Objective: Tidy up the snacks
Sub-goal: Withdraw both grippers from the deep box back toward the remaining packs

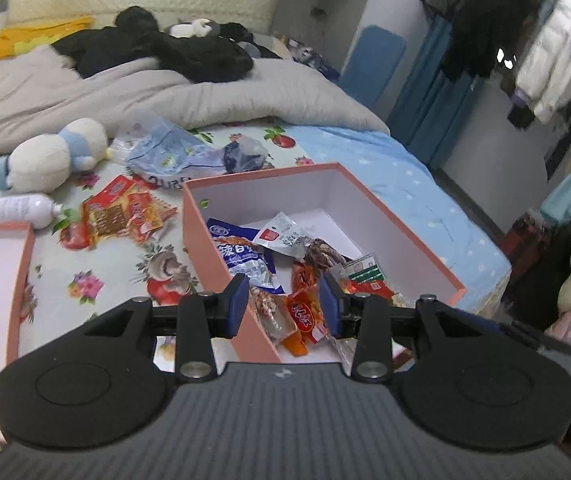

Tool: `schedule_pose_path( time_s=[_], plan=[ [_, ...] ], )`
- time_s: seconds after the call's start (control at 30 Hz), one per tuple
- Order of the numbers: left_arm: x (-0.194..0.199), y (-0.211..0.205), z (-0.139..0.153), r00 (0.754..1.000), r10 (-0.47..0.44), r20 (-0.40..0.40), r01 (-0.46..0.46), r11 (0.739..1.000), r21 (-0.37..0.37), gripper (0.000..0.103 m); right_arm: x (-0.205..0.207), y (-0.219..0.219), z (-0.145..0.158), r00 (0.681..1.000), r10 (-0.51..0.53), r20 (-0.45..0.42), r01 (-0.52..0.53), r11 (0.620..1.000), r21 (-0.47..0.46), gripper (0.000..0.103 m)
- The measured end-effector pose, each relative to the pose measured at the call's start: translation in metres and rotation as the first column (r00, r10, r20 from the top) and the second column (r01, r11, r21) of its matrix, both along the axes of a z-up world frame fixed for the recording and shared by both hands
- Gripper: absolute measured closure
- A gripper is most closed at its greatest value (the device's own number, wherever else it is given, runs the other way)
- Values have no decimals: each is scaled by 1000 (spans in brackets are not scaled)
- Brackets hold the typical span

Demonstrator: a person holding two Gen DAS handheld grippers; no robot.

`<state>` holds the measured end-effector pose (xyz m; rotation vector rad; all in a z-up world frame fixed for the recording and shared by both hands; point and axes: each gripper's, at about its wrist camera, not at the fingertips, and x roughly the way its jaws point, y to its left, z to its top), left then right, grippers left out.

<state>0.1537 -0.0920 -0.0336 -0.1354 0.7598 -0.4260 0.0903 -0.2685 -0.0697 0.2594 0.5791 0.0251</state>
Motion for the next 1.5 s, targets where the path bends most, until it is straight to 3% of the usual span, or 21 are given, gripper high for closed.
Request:
schedule_pose_path(
  time_s=[0.33,0.6,0.83,1.17,1.33,1.5],
  plan=[
    [-70,43,24,996,58,75,-56,998,-29,55,-42,35,14,993,85,87,-85,996,-3,22],
    [-112,86,7,989,140,46,-138,989,-51,51,-62,64,8,979,183,85,-180,983,-39,22],
    [-125,117,-11,978,209,8,-208,976,-64,50,-68,84,2,967,245,67,-241,969,-63,22],
    [-114,134,-33,968,247,-45,-250,964,-87,50,-64,97,-8,958,286,10,-285,956,-64,22],
    [-86,143,-52,964,253,-85,-260,961,-89,50,-43,99,-7,950,312,-24,-313,948,-56,22],
    [-42,156,-74,957,260,-128,-273,957,-94,49,-11,106,-5,923,381,-63,-386,915,-120,22]
  ],
)
